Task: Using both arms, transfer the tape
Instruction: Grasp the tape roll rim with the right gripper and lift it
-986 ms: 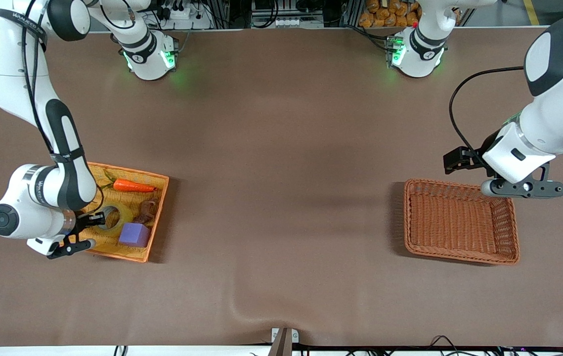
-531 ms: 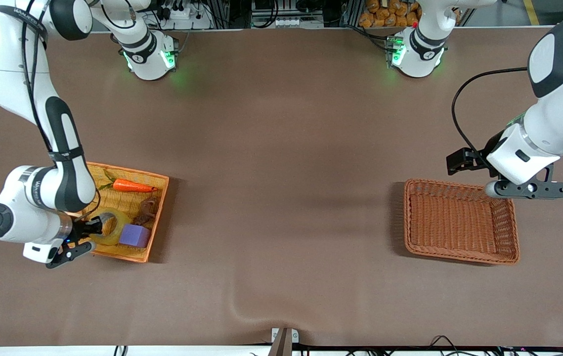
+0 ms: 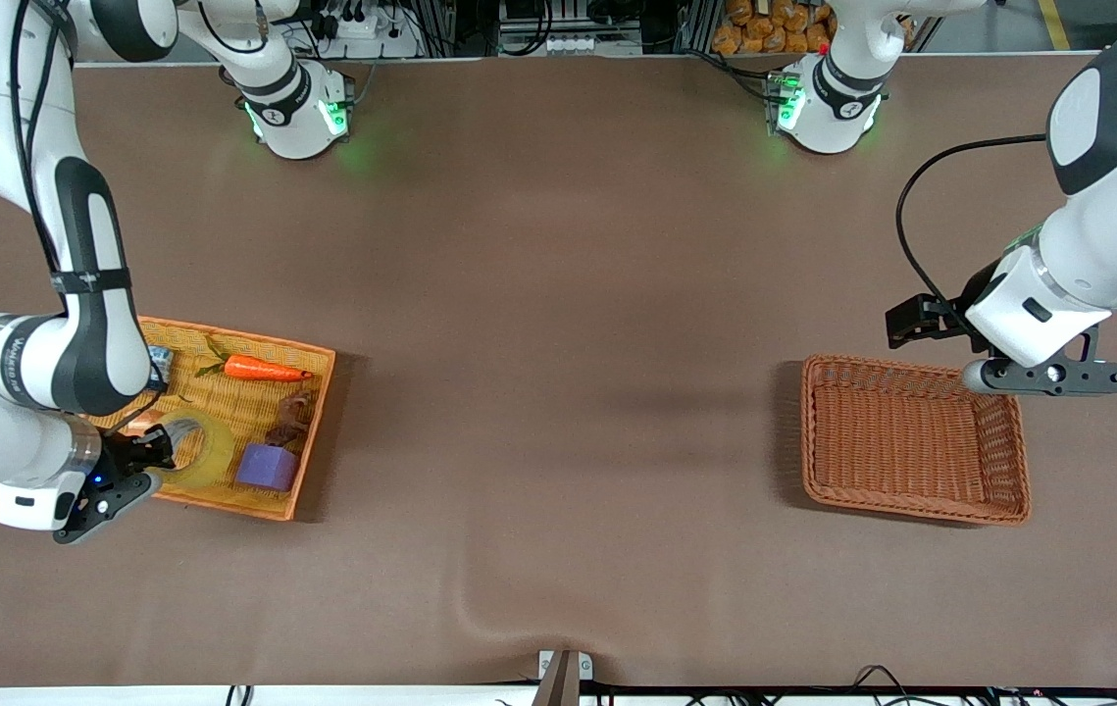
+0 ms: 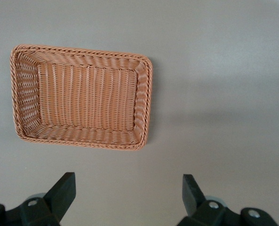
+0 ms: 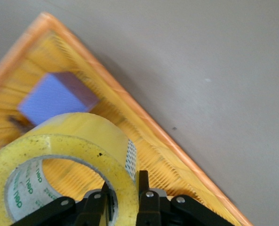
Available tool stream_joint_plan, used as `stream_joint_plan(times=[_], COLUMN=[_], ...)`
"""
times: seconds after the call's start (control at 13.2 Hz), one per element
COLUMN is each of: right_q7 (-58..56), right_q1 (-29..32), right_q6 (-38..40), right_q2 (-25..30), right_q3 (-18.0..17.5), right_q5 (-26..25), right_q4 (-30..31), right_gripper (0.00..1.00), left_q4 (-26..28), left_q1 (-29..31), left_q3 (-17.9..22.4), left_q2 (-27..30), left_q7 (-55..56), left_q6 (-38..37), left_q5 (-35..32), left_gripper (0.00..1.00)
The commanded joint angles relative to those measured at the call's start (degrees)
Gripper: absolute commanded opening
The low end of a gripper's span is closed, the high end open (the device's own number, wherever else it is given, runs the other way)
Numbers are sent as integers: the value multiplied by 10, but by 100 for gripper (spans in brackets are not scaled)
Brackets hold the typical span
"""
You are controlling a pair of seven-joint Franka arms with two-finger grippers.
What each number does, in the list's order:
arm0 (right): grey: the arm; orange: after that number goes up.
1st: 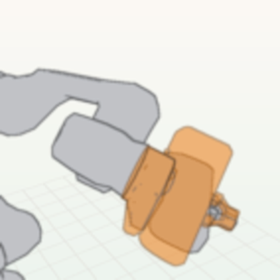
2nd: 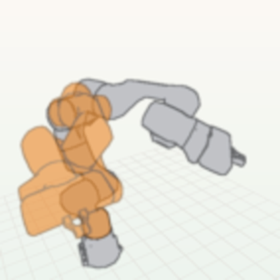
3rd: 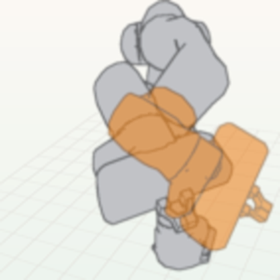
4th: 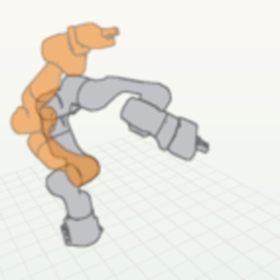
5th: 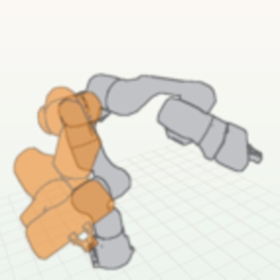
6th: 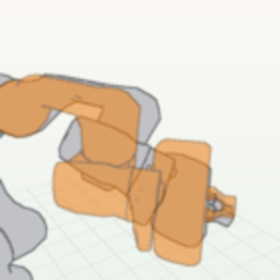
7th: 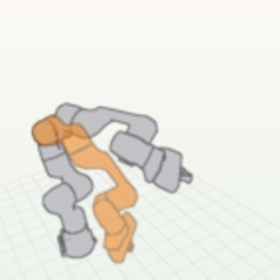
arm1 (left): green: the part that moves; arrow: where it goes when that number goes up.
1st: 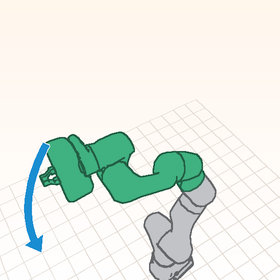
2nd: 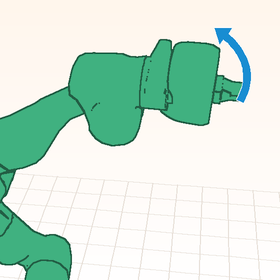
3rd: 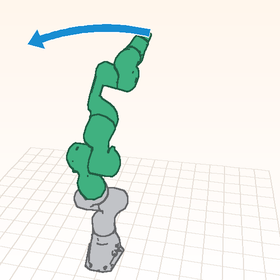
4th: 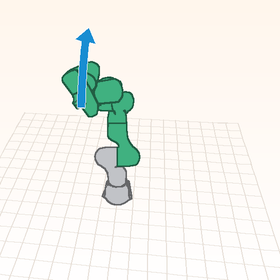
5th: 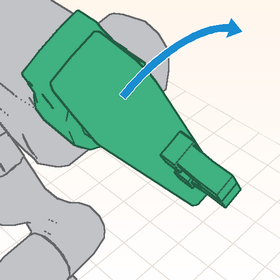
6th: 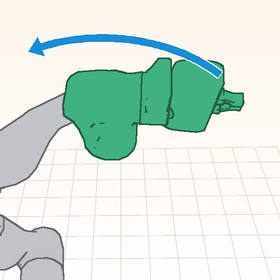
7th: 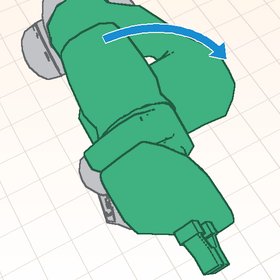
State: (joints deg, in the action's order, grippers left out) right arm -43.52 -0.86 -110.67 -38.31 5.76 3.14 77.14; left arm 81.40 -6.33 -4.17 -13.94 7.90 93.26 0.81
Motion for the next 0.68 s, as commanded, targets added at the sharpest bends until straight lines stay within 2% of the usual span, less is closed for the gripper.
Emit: stream_joint_plan(times=[0.0, 0.15, 0.3, 0.38, 0.61], right_q7=[0, 39, 144, 204, 369], right_q1=[-47, -99, -153, -180, -250], right_q6=[59, 60, 60, 60, 57], right_q2=[7, 6, 5, 4, -2], right_q3=[-8, -8, -8, -7, -7], right_q5=[7, 6, 23, 36, 61], right_q4=[-46, -53, -53, -52, -49], right_gripper=[0, 0, 0, 0, 0], left_q4=[-7, -7, -11, -9, -10], left_q1=[4, 0, -4, -13, -51], left_q3=[0, 0, -1, -5, -9], left_q2=[-2, -2, -19, -37, -82], left_q7=[-10, -7, -2, 4, 55], left_q6=[2, 2, 14, 59, 125], left_q5=[9, 10, 33, 70, 87], left_gripper=[100, 100, 100, 100, 100])
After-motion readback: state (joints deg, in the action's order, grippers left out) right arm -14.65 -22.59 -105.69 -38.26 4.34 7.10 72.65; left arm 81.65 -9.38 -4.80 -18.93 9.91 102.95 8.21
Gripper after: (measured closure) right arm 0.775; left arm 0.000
